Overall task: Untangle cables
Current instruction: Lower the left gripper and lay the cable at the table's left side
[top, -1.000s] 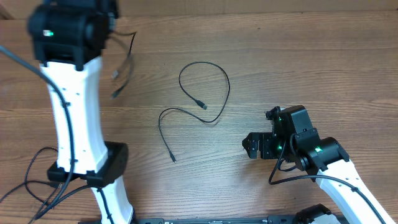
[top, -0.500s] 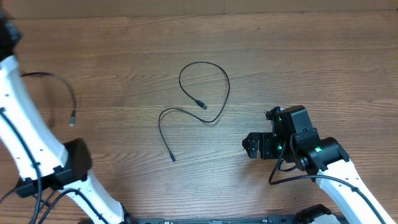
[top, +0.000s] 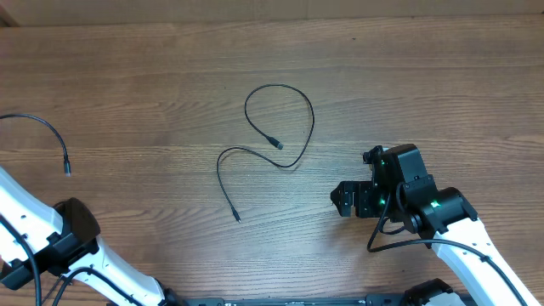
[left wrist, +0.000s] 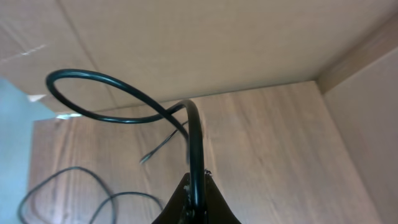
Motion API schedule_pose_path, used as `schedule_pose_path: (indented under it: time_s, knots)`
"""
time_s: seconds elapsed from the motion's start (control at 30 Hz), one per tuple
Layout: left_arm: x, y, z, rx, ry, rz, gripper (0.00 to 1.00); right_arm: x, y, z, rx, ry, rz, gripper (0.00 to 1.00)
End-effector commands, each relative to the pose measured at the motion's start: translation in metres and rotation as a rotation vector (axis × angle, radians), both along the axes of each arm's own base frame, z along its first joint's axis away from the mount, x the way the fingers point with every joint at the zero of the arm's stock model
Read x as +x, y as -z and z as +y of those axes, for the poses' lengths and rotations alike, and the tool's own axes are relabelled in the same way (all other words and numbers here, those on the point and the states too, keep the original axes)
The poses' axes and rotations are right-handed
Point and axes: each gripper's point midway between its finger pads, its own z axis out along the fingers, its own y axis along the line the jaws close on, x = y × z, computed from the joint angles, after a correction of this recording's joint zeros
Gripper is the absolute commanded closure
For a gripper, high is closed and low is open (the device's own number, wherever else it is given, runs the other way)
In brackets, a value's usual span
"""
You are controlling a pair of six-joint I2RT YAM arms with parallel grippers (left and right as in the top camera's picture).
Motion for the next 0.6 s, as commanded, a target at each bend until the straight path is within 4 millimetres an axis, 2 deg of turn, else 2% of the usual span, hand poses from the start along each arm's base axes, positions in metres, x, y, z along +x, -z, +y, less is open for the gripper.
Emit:
schedule_pose_path:
  time_s: [0.0, 0.13, 0.27, 0.4, 0.57]
  knots:
    - [0.016, 0.002, 0.0, -0.042, 0.024, -0.084, 0.96, 0.002, -0.005, 0.002, 0.014, -0.005, -0.016, 0.0]
    - [0.039, 0.013, 0.007, -0.065, 0.058, -0.11, 0.96, 0.002, -0.005, 0.003, 0.016, -0.007, -0.014, 0.0]
    - [0.059, 0.035, 0.021, -0.083, 0.058, -0.094, 0.96, 0.001, -0.006, 0.005, 0.029, -0.014, -0.008, 0.0]
    - [0.074, 0.069, 0.036, -0.122, 0.049, -0.043, 0.96, 0.0, -0.006, 0.006, 0.034, -0.017, -0.004, 0.0]
    - [0.092, 0.122, 0.053, -0.184, 0.036, 0.031, 0.96, 0.0, -0.006, 0.006, 0.036, -0.015, -0.003, 0.0]
